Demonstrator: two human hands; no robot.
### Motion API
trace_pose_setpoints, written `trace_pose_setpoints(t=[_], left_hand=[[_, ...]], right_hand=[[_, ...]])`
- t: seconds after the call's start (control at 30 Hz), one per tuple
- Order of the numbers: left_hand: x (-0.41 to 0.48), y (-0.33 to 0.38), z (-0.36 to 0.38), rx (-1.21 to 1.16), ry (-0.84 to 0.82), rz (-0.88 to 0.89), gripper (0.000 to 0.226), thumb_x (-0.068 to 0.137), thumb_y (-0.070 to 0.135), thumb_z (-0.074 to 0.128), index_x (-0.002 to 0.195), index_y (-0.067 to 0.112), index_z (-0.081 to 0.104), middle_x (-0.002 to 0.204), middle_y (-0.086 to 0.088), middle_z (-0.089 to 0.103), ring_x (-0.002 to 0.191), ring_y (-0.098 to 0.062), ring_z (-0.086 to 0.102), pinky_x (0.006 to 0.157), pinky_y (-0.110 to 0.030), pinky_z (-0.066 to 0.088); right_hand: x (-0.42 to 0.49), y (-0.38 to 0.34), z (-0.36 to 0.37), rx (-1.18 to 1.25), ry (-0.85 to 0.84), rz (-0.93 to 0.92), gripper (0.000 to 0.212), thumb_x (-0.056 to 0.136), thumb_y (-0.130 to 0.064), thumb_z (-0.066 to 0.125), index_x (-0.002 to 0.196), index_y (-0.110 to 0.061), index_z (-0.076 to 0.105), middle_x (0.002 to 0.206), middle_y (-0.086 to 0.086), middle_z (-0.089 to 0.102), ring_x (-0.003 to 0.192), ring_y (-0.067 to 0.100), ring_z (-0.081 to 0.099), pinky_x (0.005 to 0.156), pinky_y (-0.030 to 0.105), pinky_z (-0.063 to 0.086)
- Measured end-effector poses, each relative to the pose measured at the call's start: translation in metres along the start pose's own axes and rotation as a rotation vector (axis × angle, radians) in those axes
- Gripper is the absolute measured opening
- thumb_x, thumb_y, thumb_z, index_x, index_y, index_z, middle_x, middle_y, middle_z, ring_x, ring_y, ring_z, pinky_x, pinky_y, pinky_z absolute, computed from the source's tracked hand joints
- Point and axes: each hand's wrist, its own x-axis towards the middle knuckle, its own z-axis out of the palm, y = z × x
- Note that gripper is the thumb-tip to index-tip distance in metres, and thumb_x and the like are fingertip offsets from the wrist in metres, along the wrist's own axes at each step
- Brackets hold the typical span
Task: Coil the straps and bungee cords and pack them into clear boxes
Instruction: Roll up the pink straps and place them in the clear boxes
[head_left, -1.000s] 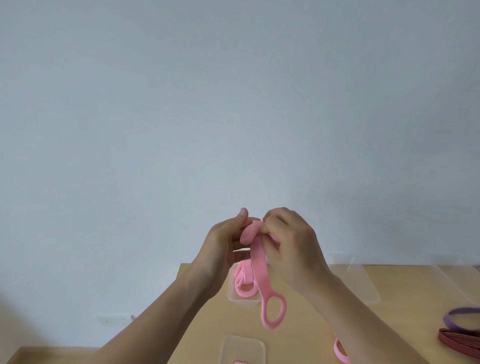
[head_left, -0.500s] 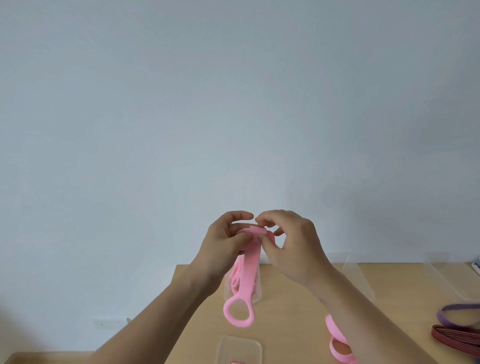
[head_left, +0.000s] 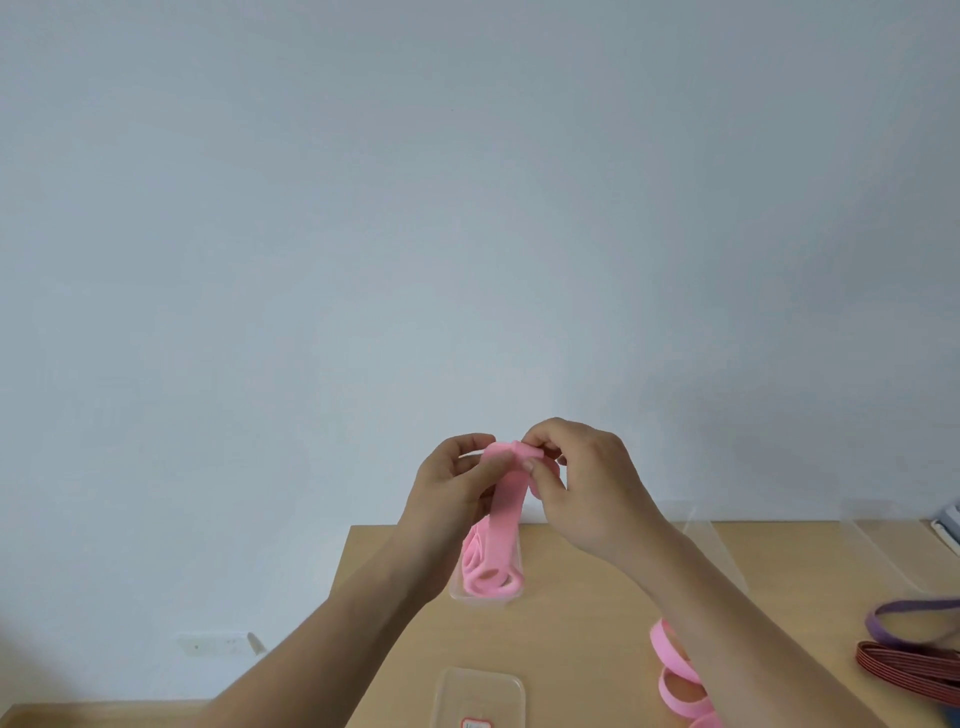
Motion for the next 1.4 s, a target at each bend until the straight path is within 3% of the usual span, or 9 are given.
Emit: trace_pose_setpoints(t=[0.23, 0.4, 0.57, 0.67, 0.8, 0.93, 1.07, 1.23, 1.4], left_hand=[[0.001, -0.009, -0.002, 0.001, -0.034, -0.018, 0.046, 0.077, 0.028, 0.081, 0.117, 0.009, 0.071, 0.102, -0.023, 0.076, 0.096, -0.035, 0.073, 0.102, -0.060, 0.052], [0.000, -0.009, 0.001, 0.035, -0.016, -0.081, 0.028, 0.089, 0.032, 0.077, 0.095, 0.006, 0.080, 0.098, -0.024, 0.076, 0.084, -0.029, 0.071, 0.097, -0.057, 0.054], [0.000, -0.009, 0.003, 0.010, 0.010, -0.115, 0.031, 0.095, 0.030, 0.071, 0.087, 0.001, 0.079, 0.093, -0.023, 0.076, 0.083, -0.032, 0.071, 0.097, -0.058, 0.054], [0.001, -0.009, 0.004, 0.029, 0.018, -0.097, 0.027, 0.097, 0.027, 0.068, 0.090, 0.005, 0.081, 0.096, -0.024, 0.076, 0.083, -0.032, 0.071, 0.095, -0.056, 0.055], [0.001, -0.007, -0.002, 0.051, -0.007, -0.073, 0.022, 0.098, 0.026, 0.066, 0.095, 0.012, 0.083, 0.096, -0.017, 0.078, 0.084, -0.028, 0.070, 0.086, -0.044, 0.055], [0.002, -0.003, -0.006, 0.008, -0.044, -0.044, 0.020, 0.097, 0.023, 0.066, 0.096, 0.010, 0.082, 0.090, -0.018, 0.074, 0.083, -0.026, 0.067, 0.084, -0.041, 0.051], [0.002, -0.002, -0.006, -0.057, -0.113, -0.018, 0.026, 0.091, 0.027, 0.073, 0.102, 0.004, 0.079, 0.101, -0.029, 0.070, 0.095, -0.030, 0.066, 0.092, -0.048, 0.052], [0.004, -0.010, -0.011, -0.040, -0.097, -0.020, 0.022, 0.099, 0.019, 0.065, 0.101, 0.000, 0.076, 0.100, -0.026, 0.070, 0.098, -0.031, 0.066, 0.099, -0.051, 0.052], [0.004, -0.014, -0.013, 0.037, -0.094, 0.000, 0.017, 0.096, 0.013, 0.067, 0.108, 0.006, 0.078, 0.111, -0.024, 0.074, 0.103, -0.032, 0.072, 0.105, -0.056, 0.050]], right_hand=[[-0.001, -0.003, 0.001, 0.053, 0.045, 0.092, 0.010, 0.090, -0.010, 0.063, 0.092, -0.017, 0.069, 0.072, -0.015, 0.064, 0.072, 0.008, 0.062, 0.072, 0.032, 0.053], [-0.001, -0.005, 0.003, -0.015, 0.086, 0.036, 0.008, 0.089, -0.012, 0.061, 0.089, -0.017, 0.067, 0.078, -0.012, 0.064, 0.072, 0.008, 0.057, 0.066, 0.022, 0.045], [-0.002, -0.005, 0.006, -0.095, 0.168, -0.039, 0.007, 0.086, -0.011, 0.064, 0.087, -0.018, 0.065, 0.081, -0.011, 0.062, 0.069, 0.004, 0.049, 0.065, 0.016, 0.039], [-0.003, -0.005, 0.007, -0.146, 0.203, -0.092, 0.010, 0.085, -0.008, 0.068, 0.088, -0.017, 0.067, 0.081, -0.009, 0.063, 0.067, 0.008, 0.051, 0.063, 0.021, 0.045], [-0.006, -0.004, 0.005, -0.133, 0.211, -0.157, 0.016, 0.085, -0.005, 0.070, 0.094, -0.018, 0.072, 0.085, -0.008, 0.065, 0.071, 0.007, 0.054, 0.068, 0.007, 0.041], [-0.007, -0.003, 0.007, -0.161, 0.245, -0.238, 0.020, 0.086, -0.003, 0.071, 0.100, -0.017, 0.074, 0.088, -0.005, 0.064, 0.080, 0.014, 0.060, 0.069, 0.027, 0.050], [-0.009, -0.001, 0.011, -0.191, 0.272, -0.247, 0.023, 0.082, -0.002, 0.076, 0.102, -0.014, 0.075, 0.096, 0.000, 0.065, 0.088, 0.018, 0.062, 0.074, 0.028, 0.052], [-0.014, -0.001, 0.013, -0.182, 0.249, -0.209, 0.021, 0.086, -0.010, 0.073, 0.103, -0.020, 0.077, 0.116, 0.003, 0.064, 0.102, 0.020, 0.059, 0.088, 0.020, 0.045], [-0.012, -0.007, 0.007, -0.032, 0.178, -0.017, 0.027, 0.086, -0.020, 0.062, 0.111, -0.018, 0.071, 0.114, -0.006, 0.066, 0.101, 0.011, 0.059, 0.087, 0.003, 0.034]])
